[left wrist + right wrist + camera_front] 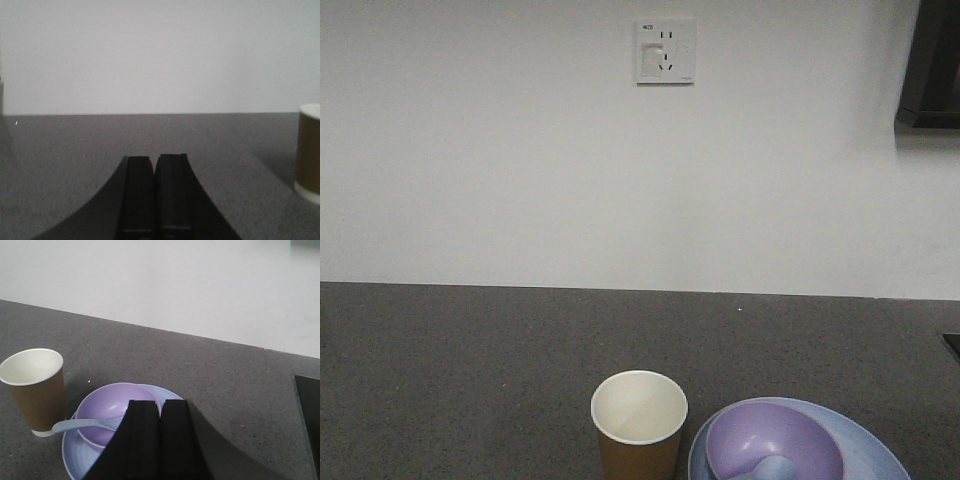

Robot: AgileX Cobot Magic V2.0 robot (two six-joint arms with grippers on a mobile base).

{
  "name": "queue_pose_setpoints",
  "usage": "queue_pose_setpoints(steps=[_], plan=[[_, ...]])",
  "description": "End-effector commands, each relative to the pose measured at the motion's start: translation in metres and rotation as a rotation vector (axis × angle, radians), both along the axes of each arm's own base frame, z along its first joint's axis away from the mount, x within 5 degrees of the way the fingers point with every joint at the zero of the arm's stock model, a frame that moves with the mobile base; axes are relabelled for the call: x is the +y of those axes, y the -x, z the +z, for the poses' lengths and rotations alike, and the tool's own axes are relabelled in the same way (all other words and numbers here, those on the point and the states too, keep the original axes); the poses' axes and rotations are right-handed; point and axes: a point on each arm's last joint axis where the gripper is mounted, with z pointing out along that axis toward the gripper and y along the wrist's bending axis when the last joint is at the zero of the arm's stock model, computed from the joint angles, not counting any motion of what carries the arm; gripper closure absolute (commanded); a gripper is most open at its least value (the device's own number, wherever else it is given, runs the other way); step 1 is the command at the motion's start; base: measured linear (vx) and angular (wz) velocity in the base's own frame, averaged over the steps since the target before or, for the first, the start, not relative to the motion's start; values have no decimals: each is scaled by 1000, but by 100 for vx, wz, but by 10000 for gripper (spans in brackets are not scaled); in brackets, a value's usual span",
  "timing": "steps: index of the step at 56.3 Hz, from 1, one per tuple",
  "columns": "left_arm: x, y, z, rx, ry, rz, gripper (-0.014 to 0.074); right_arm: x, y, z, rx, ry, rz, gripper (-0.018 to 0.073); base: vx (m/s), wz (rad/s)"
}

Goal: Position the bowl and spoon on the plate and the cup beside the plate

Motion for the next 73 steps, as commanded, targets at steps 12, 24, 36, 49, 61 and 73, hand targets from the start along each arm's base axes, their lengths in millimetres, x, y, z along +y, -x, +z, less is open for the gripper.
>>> queue_pose_setpoints(steps=[12,24,36,49,61,73], plan=[[2,0,-5,-59,51,27,599,-1,-2,15,-98,-19,-15,568,0,0],[2,0,-5,-59,51,27,599,-1,-2,15,-98,-19,-15,568,0,0],[2,0,-5,-59,51,27,599,-1,-2,15,-98,-19,-15,568,0,0],[2,0,-5,-59,51,27,599,-1,-2,14,-96,-18,-16,568,0,0],[2,0,-5,-59,51,27,599,-10,-13,-13,-146,-60,-129,568,0,0],[2,0,-5,-59,51,27,599,-15,-14,-92,-249,-101,-193,568,0,0]])
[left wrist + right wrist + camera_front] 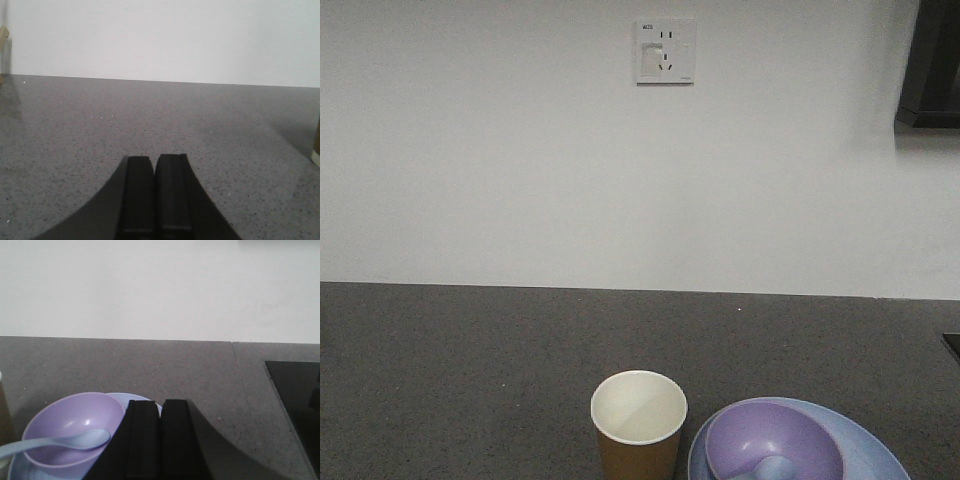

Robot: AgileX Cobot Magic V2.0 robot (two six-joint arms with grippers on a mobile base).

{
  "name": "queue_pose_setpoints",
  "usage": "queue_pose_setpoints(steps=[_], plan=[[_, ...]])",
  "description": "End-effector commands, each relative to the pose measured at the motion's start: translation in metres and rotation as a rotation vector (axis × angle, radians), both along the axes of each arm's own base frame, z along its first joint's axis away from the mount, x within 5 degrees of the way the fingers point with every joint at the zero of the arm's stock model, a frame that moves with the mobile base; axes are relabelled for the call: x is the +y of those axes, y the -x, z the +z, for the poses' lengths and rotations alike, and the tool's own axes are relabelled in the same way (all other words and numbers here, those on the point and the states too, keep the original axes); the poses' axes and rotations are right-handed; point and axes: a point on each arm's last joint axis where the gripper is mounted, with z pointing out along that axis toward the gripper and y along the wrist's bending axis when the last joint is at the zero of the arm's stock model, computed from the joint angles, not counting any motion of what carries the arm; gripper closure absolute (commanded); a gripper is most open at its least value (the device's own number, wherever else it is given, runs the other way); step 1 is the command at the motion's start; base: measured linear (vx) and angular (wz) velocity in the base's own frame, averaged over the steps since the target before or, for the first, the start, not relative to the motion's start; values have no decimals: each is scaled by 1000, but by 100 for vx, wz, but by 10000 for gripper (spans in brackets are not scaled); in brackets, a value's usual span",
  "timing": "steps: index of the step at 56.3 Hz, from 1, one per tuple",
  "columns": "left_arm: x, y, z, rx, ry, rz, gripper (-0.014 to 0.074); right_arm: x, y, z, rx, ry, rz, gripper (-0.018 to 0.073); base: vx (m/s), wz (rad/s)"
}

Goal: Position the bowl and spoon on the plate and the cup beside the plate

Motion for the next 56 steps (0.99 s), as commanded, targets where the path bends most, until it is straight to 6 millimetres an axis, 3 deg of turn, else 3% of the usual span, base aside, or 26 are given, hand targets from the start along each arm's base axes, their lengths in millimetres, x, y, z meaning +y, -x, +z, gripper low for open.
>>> queue_pose_setpoints(steps=[1,10,17,56], plan=[[0,3,17,-118,34,2,599,-2,2,-11,-167,3,-22,568,0,0],[0,3,17,-118,34,2,599,-8,16,-68,-193,-40,-114,568,0,0],[0,3,17,-118,34,2,599,-9,25,-94,-218,-44,-131,568,0,0],[0,2,17,-116,33,2,599,-9,29,-96,-212,-41,-137,568,0,0]])
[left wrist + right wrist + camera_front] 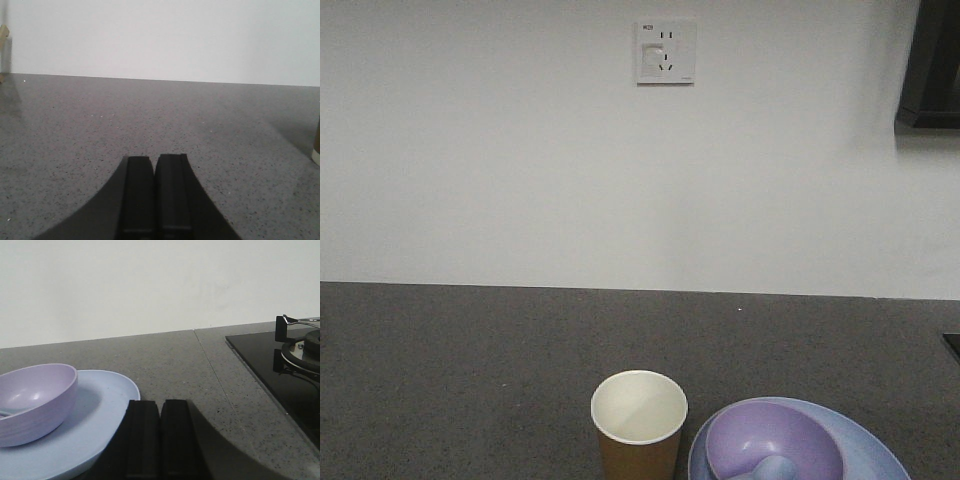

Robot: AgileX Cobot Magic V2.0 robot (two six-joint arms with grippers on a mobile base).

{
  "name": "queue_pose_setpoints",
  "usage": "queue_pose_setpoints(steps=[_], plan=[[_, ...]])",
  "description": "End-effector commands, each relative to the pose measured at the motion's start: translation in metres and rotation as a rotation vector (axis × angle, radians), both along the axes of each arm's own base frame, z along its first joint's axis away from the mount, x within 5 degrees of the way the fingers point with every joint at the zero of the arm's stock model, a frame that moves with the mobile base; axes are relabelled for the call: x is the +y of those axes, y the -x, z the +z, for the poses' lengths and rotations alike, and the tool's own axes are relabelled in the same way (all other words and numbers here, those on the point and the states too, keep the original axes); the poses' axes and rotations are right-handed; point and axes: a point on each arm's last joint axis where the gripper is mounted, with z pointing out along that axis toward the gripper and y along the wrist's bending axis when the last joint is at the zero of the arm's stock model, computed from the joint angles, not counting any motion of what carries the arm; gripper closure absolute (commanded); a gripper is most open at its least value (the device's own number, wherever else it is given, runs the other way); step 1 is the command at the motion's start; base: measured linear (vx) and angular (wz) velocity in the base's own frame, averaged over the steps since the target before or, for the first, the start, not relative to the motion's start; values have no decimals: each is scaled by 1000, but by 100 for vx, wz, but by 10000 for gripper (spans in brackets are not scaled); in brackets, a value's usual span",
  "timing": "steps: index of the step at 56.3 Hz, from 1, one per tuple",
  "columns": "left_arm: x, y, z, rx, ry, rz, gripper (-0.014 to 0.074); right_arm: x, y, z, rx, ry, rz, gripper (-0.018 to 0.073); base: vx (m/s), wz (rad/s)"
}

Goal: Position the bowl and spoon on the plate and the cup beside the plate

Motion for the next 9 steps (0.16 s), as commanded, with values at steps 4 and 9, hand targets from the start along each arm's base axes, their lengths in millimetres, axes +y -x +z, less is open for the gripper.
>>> queue_pose_setpoints(steps=[4,9], plan=[[0,2,17,-119,34,2,599,0,0,6,-74,10,-3,568,0,0],[0,2,17,-119,34,2,599,0,0,6,-74,10,-3,568,0,0]])
